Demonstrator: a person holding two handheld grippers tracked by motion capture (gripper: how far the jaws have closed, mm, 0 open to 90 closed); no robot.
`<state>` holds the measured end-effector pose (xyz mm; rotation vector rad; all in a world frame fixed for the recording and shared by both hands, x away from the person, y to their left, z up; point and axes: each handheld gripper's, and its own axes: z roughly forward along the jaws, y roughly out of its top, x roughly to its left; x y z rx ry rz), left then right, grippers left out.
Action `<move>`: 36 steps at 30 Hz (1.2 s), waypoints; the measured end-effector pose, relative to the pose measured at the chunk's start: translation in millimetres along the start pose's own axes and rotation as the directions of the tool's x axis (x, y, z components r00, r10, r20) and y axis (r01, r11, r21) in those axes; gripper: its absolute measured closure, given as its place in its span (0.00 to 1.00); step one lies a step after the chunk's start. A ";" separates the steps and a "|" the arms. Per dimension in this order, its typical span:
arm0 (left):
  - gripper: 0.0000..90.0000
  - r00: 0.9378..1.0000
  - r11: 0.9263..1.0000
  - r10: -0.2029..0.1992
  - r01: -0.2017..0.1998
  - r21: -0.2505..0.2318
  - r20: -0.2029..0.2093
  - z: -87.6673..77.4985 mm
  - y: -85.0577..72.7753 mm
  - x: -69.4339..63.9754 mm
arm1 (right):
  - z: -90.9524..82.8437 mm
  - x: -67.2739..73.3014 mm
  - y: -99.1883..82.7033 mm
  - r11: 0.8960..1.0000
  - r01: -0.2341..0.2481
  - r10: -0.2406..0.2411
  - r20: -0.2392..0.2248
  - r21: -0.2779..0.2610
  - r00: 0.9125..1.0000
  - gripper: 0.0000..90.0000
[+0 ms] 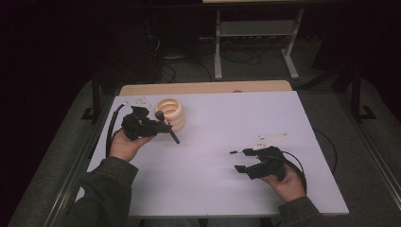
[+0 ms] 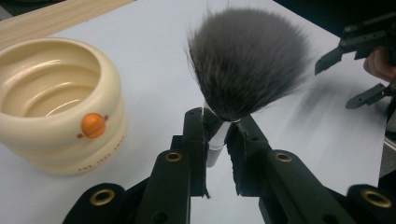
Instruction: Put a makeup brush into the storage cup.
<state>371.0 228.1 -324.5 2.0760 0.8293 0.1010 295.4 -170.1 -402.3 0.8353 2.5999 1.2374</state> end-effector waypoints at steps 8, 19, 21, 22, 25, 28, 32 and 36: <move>0.86 0.999 0.998 -0.045 0.046 -0.031 0.023 -12.5 13.7 11.5 | -4.8 -2.6 -3.8 1.000 -0.003 0.003 0.013 -0.003 1.000 0.33; 0.86 0.998 0.998 -0.043 0.042 -0.044 -0.035 -26.9 56.1 23.5 | -10.4 -6.2 -4.4 1.000 -0.007 0.007 0.028 -0.022 1.000 0.33; 0.86 0.997 0.999 -0.043 0.041 -0.034 -0.059 -26.6 61.9 26.9 | -10.0 -6.8 -4.8 1.000 -0.010 0.011 0.027 -0.023 1.000 0.33; 0.86 0.997 0.998 -0.048 0.046 -0.030 -0.063 -25.7 64.9 29.2 | -9.9 -7.0 -4.8 1.000 -0.009 0.009 0.026 -0.023 1.000 0.33; 0.86 0.995 0.998 -0.056 0.055 -0.015 -0.085 -23.9 70.8 33.7 | -10.5 -5.8 -4.1 1.000 -0.007 0.008 0.027 -0.022 1.000 0.33; 0.86 0.993 0.998 -0.056 0.056 -0.001 -0.106 -22.0 76.4 38.4 | -11.0 -5.5 -3.2 1.000 -0.001 0.002 0.031 -0.023 1.000 0.32; 0.86 0.986 0.997 -0.074 0.072 -0.021 -0.151 -23.0 84.1 44.4 | -11.9 -6.6 -2.6 1.000 -0.002 0.003 0.034 -0.031 0.999 0.32; 0.86 0.978 0.995 -0.093 0.087 -0.043 -0.184 -25.0 91.1 49.8 | -12.6 -6.8 -2.7 0.999 -0.006 0.007 0.033 -0.034 0.999 0.32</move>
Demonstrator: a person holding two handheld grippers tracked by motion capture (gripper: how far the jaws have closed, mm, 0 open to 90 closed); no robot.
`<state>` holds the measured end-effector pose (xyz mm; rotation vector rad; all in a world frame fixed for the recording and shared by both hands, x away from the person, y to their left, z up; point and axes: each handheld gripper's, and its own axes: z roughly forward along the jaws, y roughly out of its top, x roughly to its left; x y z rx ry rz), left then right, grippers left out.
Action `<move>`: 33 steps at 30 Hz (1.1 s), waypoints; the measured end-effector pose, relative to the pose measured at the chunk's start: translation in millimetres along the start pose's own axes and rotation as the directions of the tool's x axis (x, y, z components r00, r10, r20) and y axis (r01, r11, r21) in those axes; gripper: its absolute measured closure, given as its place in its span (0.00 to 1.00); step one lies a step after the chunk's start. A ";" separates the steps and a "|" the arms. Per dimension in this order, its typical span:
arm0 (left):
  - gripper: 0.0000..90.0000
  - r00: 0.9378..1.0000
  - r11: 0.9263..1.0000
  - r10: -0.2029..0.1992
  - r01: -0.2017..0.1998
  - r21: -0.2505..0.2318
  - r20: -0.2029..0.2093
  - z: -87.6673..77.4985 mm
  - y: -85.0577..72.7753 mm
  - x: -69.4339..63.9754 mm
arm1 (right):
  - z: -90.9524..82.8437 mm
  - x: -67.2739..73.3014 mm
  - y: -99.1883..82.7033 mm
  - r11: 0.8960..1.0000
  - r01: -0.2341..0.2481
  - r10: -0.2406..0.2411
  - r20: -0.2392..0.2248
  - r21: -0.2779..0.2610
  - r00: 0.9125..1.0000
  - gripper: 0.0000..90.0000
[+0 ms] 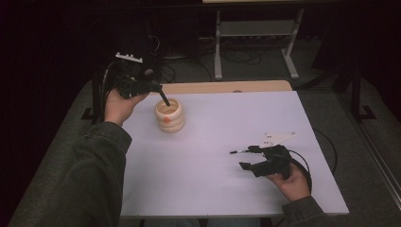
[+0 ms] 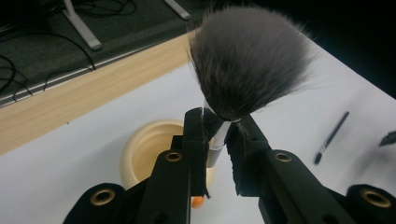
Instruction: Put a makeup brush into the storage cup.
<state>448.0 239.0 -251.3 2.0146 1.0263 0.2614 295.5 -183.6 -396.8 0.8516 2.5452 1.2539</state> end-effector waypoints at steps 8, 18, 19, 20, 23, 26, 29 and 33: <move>0.86 0.999 0.999 -0.033 0.033 -0.006 -0.031 2.0 10.1 10.8 | -6.7 -3.3 -0.1 1.000 -0.009 0.009 0.015 -0.026 1.000 0.32; 0.86 0.997 0.998 -0.056 0.057 0.012 -0.046 11.3 7.5 17.4 | -6.2 -3.3 -0.5 1.000 -0.007 0.008 0.020 -0.024 1.000 0.32; 0.86 0.997 0.998 -0.060 0.060 0.011 -0.045 12.3 7.3 17.5 | -6.0 -3.4 -0.5 1.000 -0.008 0.008 0.020 -0.024 1.000 0.32; 0.86 0.997 0.998 -0.062 0.062 0.011 -0.048 13.3 7.1 17.4 | -5.9 -3.3 -0.4 1.000 -0.009 0.009 0.020 -0.023 1.000 0.32; 0.86 0.997 0.998 -0.059 0.060 0.016 -0.047 15.1 6.1 18.3 | -5.8 -2.4 -0.1 1.000 -0.012 0.013 0.024 -0.019 1.000 0.32; 0.86 0.997 0.998 -0.063 0.064 0.016 -0.045 16.4 5.1 19.4 | -5.7 -2.4 -0.1 1.000 -0.012 0.013 0.025 -0.018 1.000 0.32; 0.86 0.996 0.997 -0.080 0.080 0.011 -0.038 17.3 3.4 20.8 | -5.4 -2.4 -0.1 1.000 -0.012 0.012 0.025 -0.018 1.000 0.32; 0.86 0.995 0.996 -0.085 0.086 0.016 -0.045 19.0 0.2 21.8 | -5.4 -2.3 -0.2 1.000 -0.012 0.013 0.024 -0.017 1.000 0.32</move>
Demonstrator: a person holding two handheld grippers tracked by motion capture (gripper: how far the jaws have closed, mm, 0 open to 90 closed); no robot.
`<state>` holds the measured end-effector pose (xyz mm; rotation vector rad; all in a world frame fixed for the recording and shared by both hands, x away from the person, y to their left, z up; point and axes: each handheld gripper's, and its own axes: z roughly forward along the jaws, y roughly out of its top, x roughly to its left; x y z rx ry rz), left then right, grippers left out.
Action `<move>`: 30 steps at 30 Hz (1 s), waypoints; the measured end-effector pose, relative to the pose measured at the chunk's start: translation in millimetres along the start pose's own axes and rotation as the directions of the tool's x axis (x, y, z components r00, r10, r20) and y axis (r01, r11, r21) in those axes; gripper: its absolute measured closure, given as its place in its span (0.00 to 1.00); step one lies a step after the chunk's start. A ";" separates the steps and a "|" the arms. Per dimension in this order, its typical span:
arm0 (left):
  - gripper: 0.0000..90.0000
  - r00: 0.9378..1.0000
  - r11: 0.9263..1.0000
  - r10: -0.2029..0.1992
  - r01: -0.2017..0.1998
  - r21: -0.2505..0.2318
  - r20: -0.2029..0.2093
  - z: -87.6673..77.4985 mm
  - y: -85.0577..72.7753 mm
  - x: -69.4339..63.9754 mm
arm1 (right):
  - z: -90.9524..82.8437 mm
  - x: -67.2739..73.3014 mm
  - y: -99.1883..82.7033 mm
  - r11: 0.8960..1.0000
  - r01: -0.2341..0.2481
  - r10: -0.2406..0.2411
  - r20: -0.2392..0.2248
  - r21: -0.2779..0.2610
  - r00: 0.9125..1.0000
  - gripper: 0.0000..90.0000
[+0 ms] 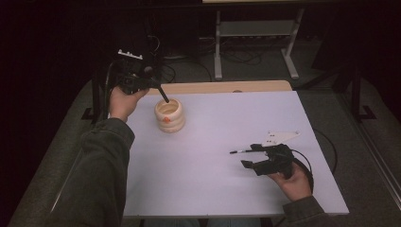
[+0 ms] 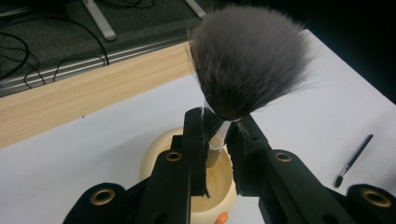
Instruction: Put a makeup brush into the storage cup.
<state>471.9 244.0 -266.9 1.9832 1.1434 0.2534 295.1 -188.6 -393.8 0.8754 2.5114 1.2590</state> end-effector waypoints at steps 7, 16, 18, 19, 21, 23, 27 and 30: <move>0.86 1.000 1.000 -0.002 0.003 0.012 -0.010 6.0 -6.4 1.3 | 1.3 0.0 -0.2 1.000 0.001 -0.001 -0.001 0.005 1.000 0.32; 0.86 1.000 1.000 -0.010 0.010 0.020 -0.015 12.2 -13.9 3.0 | 1.5 -0.1 -0.3 1.000 0.002 -0.002 -0.001 0.006 1.000 0.32; 0.86 1.000 1.000 -0.009 0.009 0.020 -0.014 13.3 -15.4 3.2 | 1.8 -0.2 -0.4 1.000 0.007 -0.007 0.001 0.009 1.000 0.32; 0.86 1.000 1.000 -0.008 0.008 0.023 -0.014 13.9 -16.1 3.4 | 1.8 -0.3 -0.4 1.000 0.007 -0.007 0.001 0.009 1.000 0.32; 0.86 1.000 1.000 -0.011 0.011 0.026 -0.018 14.5 -17.6 3.6 | 1.9 -0.4 -0.5 1.000 0.007 -0.007 0.001 0.007 1.000 0.32; 0.86 1.000 1.000 -0.010 0.011 0.027 -0.016 15.6 -19.3 4.2 | 1.7 -0.3 -0.5 1.000 0.006 -0.006 0.001 0.008 1.000 0.32; 0.86 1.000 0.999 -0.013 0.014 0.036 -0.018 18.6 -23.4 5.1 | 2.2 -0.4 -0.6 1.000 0.008 -0.008 0.001 0.009 1.000 0.32; 0.86 1.000 0.999 -0.018 0.018 0.033 -0.016 20.3 -26.4 6.4 | 2.5 -0.4 -0.7 1.000 0.007 -0.007 0.001 0.009 1.000 0.32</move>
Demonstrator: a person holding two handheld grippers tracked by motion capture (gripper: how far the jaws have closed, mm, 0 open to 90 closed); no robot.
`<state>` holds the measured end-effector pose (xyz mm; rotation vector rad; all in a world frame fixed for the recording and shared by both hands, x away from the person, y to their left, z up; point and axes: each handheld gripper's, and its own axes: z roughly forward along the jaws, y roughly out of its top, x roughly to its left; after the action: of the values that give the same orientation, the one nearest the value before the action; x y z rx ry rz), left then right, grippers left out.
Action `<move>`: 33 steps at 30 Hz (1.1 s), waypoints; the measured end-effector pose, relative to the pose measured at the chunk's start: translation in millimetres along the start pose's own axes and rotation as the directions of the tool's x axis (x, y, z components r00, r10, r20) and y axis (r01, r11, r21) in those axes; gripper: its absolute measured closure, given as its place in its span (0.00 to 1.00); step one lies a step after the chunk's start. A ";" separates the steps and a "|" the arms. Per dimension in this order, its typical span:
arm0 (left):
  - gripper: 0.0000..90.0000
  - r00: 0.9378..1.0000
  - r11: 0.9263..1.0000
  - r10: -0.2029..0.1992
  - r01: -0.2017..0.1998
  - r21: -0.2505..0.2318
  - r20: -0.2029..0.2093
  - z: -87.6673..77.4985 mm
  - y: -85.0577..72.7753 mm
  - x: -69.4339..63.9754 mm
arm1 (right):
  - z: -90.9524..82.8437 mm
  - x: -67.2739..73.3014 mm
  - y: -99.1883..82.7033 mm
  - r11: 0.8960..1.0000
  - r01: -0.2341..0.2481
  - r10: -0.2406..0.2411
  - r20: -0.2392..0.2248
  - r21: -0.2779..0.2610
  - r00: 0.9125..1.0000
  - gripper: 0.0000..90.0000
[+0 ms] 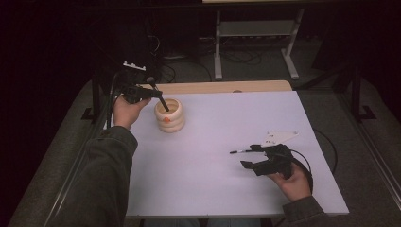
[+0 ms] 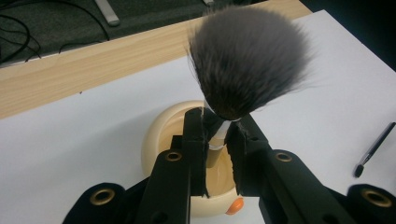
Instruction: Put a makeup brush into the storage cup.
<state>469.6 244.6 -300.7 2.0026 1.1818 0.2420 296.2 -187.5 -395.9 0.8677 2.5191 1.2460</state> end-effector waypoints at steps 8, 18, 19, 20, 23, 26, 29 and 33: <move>0.86 1.000 1.000 0.004 -0.004 0.006 0.007 2.1 -3.5 -2.3 | -0.8 -0.5 -0.2 1.000 -0.003 0.003 0.000 -0.002 1.000 0.32; 0.86 1.000 1.000 0.008 -0.008 0.014 0.004 5.6 -12.2 -0.5 | -0.3 0.2 -0.2 1.000 -0.004 0.004 0.000 0.002 1.000 0.32; 0.86 1.000 1.000 0.007 -0.007 0.015 0.003 6.8 -13.4 -0.3 | -0.4 0.1 -0.2 1.000 -0.005 0.005 0.000 0.002 1.000 0.32; 0.86 1.000 1.000 0.010 -0.010 0.020 0.003 7.5 -14.1 0.0 | -0.4 -0.4 -0.4 1.000 -0.002 0.002 0.000 0.001 1.000 0.32; 0.86 1.000 1.000 0.010 -0.010 0.019 0.004 8.9 -15.8 -0.9 | 0.0 0.0 -0.4 1.000 -0.006 0.006 0.000 0.003 1.000 0.32; 0.86 1.000 1.000 0.014 -0.014 0.014 0.003 10.2 -17.4 -2.6 | 0.4 0.2 -0.5 1.000 -0.003 0.003 0.001 0.006 1.000 0.32; 0.86 1.000 1.000 0.018 -0.018 0.015 0.003 10.7 -19.1 -3.5 | 0.7 0.3 -0.5 1.000 -0.001 0.001 0.002 0.009 1.000 0.32; 0.86 1.000 1.000 0.023 -0.023 0.020 0.003 12.2 -23.6 -4.1 | 1.2 0.2 -0.6 1.000 0.005 -0.005 0.001 0.009 1.000 0.32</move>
<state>458.0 241.1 -324.7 2.0346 1.1644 0.2395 296.2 -186.9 -397.1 0.8632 2.5261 1.2340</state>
